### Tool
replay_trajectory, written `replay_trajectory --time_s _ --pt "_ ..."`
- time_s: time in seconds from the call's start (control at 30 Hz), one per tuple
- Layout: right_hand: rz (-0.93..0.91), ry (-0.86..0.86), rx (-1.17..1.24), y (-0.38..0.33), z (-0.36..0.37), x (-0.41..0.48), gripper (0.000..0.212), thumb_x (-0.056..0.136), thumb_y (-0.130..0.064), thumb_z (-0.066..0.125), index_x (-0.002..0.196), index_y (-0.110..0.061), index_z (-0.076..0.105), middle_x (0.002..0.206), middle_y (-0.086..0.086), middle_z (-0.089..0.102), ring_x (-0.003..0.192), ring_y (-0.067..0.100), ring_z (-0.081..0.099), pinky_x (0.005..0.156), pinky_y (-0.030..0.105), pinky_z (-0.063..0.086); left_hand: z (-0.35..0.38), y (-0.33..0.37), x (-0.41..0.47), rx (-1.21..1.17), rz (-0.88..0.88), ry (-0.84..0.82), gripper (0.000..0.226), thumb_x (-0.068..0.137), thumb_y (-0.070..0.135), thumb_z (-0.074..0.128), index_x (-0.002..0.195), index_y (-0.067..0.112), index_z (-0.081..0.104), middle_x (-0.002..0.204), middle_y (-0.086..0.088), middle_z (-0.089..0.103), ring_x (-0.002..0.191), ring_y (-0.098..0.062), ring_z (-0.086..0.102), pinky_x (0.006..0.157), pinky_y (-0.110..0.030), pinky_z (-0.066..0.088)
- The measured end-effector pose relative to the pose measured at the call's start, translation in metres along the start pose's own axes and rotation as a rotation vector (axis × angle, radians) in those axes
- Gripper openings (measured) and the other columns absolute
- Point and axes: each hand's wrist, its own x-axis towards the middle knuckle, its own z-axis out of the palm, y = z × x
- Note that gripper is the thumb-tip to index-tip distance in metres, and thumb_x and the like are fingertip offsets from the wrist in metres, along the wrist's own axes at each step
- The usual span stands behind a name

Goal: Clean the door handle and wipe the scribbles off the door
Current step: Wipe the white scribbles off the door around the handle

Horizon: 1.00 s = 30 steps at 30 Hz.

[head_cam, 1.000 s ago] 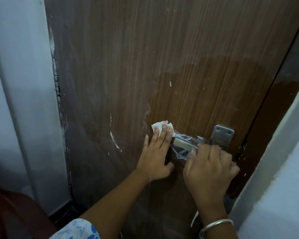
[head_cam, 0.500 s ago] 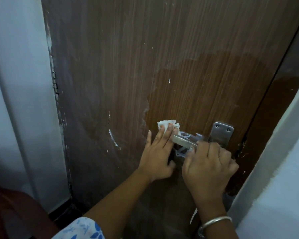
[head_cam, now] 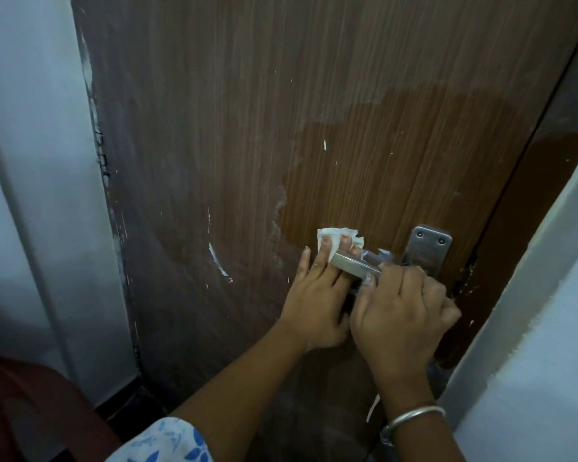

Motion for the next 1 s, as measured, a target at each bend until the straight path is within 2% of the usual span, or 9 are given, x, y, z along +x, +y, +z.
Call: replay_trajectory --time_s 0.17,0.37,0.53,0.63,0.67,0.73,0.8,0.93,1.0 --pt "0.000 0.006 0.005 0.001 0.003 -0.001 0.025 0.086 -0.031 0.044 0.096 -0.009 0.053 0.092 0.016 0.057 0.090 0.034 0.050 0.073 0.042 0.036 0.002 0.006 -0.001 0.000 0.001 -0.016 0.091 0.084 0.051 0.053 0.150 0.021 -0.003 0.158 -0.004 -0.007 0.145 -0.027 -0.016 0.115 -0.056 -0.001" --pt "-0.024 -0.045 0.024 0.003 0.001 -0.009 0.040 0.083 -0.029 0.050 0.117 -0.009 0.053 0.114 0.016 0.060 0.112 0.035 0.051 0.084 0.046 0.037 -0.012 -0.010 -0.001 -0.022 0.067 -0.049 0.094 0.075 0.029 0.060 0.150 0.018 0.004 0.158 -0.001 0.002 0.146 -0.018 -0.006 0.116 -0.048 -0.001" --pt "0.020 -0.076 0.175 0.001 -0.008 -0.039 0.056 0.082 -0.031 0.054 0.133 -0.009 0.041 0.143 0.023 0.036 0.135 0.036 0.030 0.106 0.051 0.024 -0.030 -0.028 0.002 -0.042 0.144 -0.108 0.092 0.070 0.018 0.056 0.149 0.008 0.010 0.159 -0.009 0.008 0.146 -0.016 0.002 0.118 -0.042 0.002" --pt "-0.130 -0.132 0.245 -0.008 -0.008 -0.068 0.046 0.083 -0.023 0.057 0.125 -0.007 0.048 0.135 0.021 0.048 0.127 0.034 0.043 0.106 0.047 0.029 -0.039 -0.033 0.004 -0.082 0.179 -0.121 0.087 0.073 0.009 0.054 0.148 0.007 0.012 0.158 -0.010 0.013 0.145 -0.013 0.004 0.119 -0.039 0.002" --pt "-0.168 -0.192 0.247 -0.013 -0.006 -0.071 0.046 0.080 -0.020 0.062 0.123 -0.006 0.051 0.131 0.019 0.053 0.124 0.032 0.048 0.106 0.046 0.030 -0.042 -0.033 0.004 -0.145 0.160 -0.119 0.085 0.074 0.005 0.054 0.148 0.011 0.012 0.157 -0.008 0.017 0.144 -0.013 0.009 0.119 -0.039 0.002" --pt "-0.194 -0.316 0.231 -0.022 0.001 -0.064 0.055 0.073 -0.014 0.070 0.124 -0.003 0.055 0.131 0.017 0.055 0.125 0.030 0.050 0.107 0.047 0.028 -0.048 -0.030 0.006 -0.335 0.065 -0.105 0.084 0.077 -0.002 0.053 0.146 0.022 0.012 0.152 -0.008 0.030 0.138 -0.019 0.031 0.120 -0.039 0.005" --pt "-0.230 -0.383 0.213 -0.031 0.009 -0.051 0.060 0.074 -0.013 0.067 0.130 0.000 0.050 0.136 0.019 0.051 0.130 0.030 0.044 0.109 0.048 0.025 -0.053 -0.026 0.008 -0.448 -0.002 -0.075 0.078 0.080 -0.006 0.053 0.144 0.024 0.020 0.144 -0.009 0.043 0.125 -0.025 0.049 0.120 -0.037 0.006" --pt "-0.239 -0.452 0.155 -0.043 0.022 -0.027 0.066 0.078 -0.015 0.057 0.139 0.000 0.037 0.143 0.021 0.041 0.136 0.030 0.035 0.115 0.045 0.016 -0.060 -0.025 0.013 -0.423 -0.007 -0.068 0.065 0.083 -0.008 0.052 0.142 0.013 0.034 0.137 -0.008 0.051 0.127 -0.022 0.048 0.120 -0.038 0.007" --pt "-0.246 -0.476 0.129 -0.046 0.027 -0.019 0.070 0.080 -0.019 0.052 0.143 -0.002 0.028 0.148 0.022 0.033 0.140 0.032 0.026 0.116 0.045 0.013 -0.066 -0.026 0.016 -0.472 -0.018 -0.070 0.062 0.081 -0.011 0.049 0.138 0.012 0.039 0.131 -0.005 0.056 0.126 -0.019 0.049 0.119 -0.045 0.013"
